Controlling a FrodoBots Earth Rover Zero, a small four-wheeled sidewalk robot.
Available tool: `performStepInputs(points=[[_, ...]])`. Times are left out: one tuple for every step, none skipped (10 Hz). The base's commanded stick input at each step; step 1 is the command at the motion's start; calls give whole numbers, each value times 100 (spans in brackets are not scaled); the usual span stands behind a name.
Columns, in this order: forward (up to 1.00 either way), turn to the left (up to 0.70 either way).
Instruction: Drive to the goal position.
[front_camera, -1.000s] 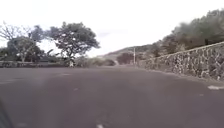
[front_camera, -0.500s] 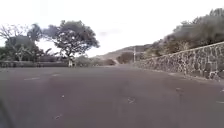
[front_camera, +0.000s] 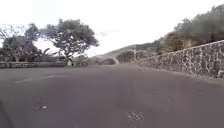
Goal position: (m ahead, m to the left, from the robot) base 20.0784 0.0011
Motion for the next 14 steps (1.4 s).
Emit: performStepInputs(points=[[100,0],[100,0],[100,0],[100,0],[100,0],[100,0],[100,0],[100,0],[100,0],[100,3],[100,3],[100,3],[100,3],[100,3]])
